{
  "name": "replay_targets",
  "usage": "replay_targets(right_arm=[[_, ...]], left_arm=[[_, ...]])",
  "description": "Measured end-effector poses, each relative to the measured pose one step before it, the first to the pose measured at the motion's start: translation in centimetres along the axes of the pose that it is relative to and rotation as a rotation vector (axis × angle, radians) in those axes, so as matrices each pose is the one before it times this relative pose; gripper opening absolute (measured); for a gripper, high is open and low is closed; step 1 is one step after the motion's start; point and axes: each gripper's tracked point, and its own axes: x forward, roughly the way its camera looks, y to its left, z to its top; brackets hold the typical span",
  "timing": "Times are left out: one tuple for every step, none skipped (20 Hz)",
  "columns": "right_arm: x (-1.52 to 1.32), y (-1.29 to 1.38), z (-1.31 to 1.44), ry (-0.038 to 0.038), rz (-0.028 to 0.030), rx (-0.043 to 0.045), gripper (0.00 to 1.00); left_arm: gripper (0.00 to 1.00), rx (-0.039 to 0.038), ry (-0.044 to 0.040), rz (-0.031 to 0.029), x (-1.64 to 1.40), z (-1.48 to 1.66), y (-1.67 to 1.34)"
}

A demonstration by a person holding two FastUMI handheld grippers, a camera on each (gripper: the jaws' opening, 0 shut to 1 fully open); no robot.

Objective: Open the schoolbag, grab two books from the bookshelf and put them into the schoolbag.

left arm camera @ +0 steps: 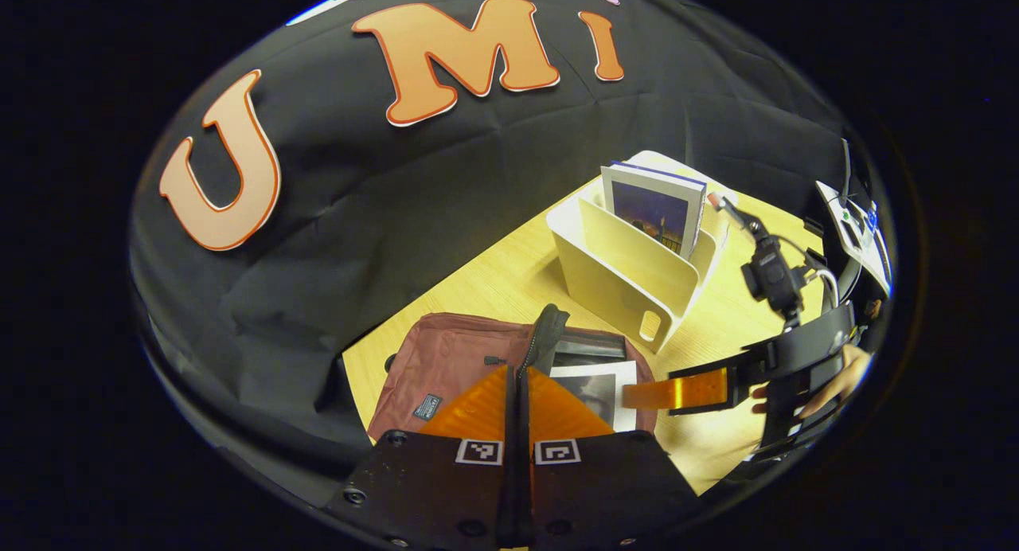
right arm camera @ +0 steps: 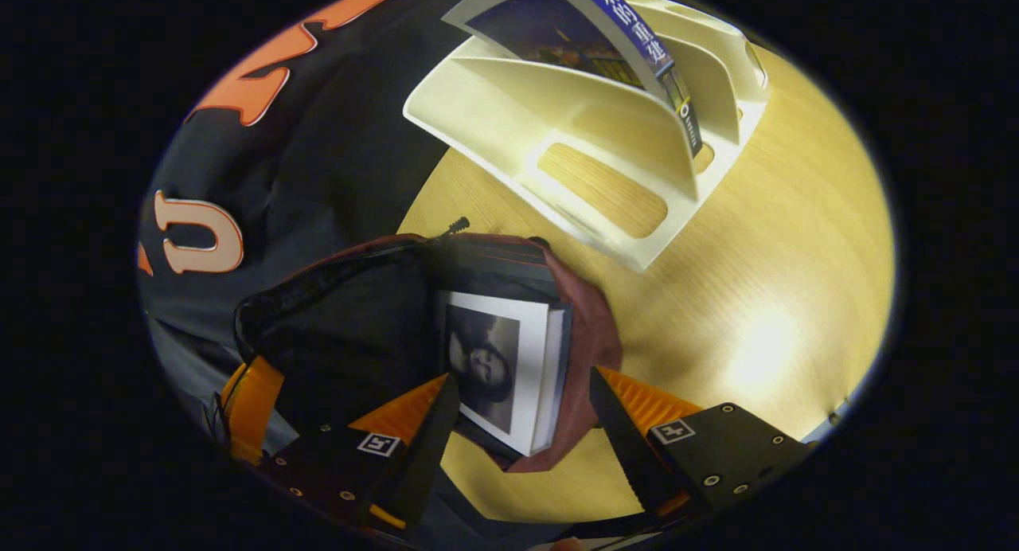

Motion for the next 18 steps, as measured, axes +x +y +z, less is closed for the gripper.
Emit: replay_targets(right_arm=[[-1.086, -0.542, 0.760, -0.01196, -0.01193, -0.03074, 0.98], [-1.315, -0.619, 0.908, -0.01058, -0.01200, -0.03643, 0.98], [-1.435, -0.807, 0.871, -0.01383, -0.02065, -0.04431, 0.98], [-1.440, -0.952, 1.091, -0.01021, -0.02733, -0.05200, 0.98], [-1.464, -1.032, 1.008, -0.00862, -0.03405, -0.05769, 0.98], [-1.565, -1.168, 1.125, -0.00794, -0.03714, -0.06506, 0.98], [-1.461, -0.988, 1.181, -0.01343, -0.03507, -0.06460, 0.98], [-1.403, -0.991, 1.195, -0.00925, -0.02952, -0.06363, 0.98], [-1.367, -0.474, 1.199, -0.00660, -0.01640, -0.05286, 0.98], [-1.201, -0.280, 1.419, -0.00563, -0.00483, -0.03922, 0.98], [-0.973, -0.276, 1.300, -0.00208, -0.00390, -0.02937, 0.98], [-0.727, -0.314, 1.478, -0.00291, -0.00774, -0.03422, 0.98], [-0.204, -0.594, 1.497, -0.00173, -0.01905, -0.03773, 0.98], [-0.047, -0.636, 1.392, 0.00172, -0.01788, -0.03774, 0.98], [-0.067, -0.277, 1.618, 0.00244, -0.00722, -0.03163, 0.98], [0.328, -0.312, 1.580, 0.00656, -0.01201, -0.01397, 0.98], [0.616, -0.295, 1.380, 0.01162, -0.00992, -0.01990, 0.98], [0.634, -0.336, 1.490, 0.01042, -0.01269, -0.02040, 0.98]], left_arm=[[0.01, -0.00643, -0.00210, -0.00113, -0.154, -0.137, -0.095], [0.01, -0.00404, 0.00020, -0.00008, 0.067, -0.120, -0.037], [0.01, -0.00398, 0.00370, -0.00431, -0.051, -0.297, -0.057], [0.01, -0.00713, 0.00359, -0.00677, 0.023, -0.097, -0.224], [0.00, -0.00474, 0.00040, -0.00295, 0.079, -0.140, 0.033], [0.01, -0.00150, 0.00023, -0.00115, -0.024, 0.017, 0.017], [0.01, -0.00213, 0.00086, 0.00114, 0.124, -0.132, 0.033], [0.01, -0.00349, 0.00142, 0.00054, 0.118, -0.086, 0.023], [0.01, -0.00337, -0.00018, -0.00096, -0.086, -0.008, -0.032], [0.01, -0.00417, 0.00255, -0.00363, 0.098, -0.011, -0.070], [0.01, -0.00502, 0.00527, -0.00212, 0.749, 0.226, -0.165], [0.01, -0.00475, 0.00299, 0.00230, 0.092, -0.109, 0.026], [0.01, -0.00259, 0.00263, 0.00101, 0.110, -0.063, 0.063], [0.01, -0.00205, 0.00194, 0.00108, 0.045, 0.031, 0.015], [0.01, -0.00038, 0.00104, 0.00200, 0.014, -0.021, 0.010], [0.01, 0.00099, 0.00247, 0.00568, 0.020, -0.001, 0.108], [0.01, 0.00100, -0.00151, 0.00329, -0.069, 0.093, 0.085], [0.01, 0.00189, 0.00090, -0.00120, -0.009, 0.014, -0.113]])
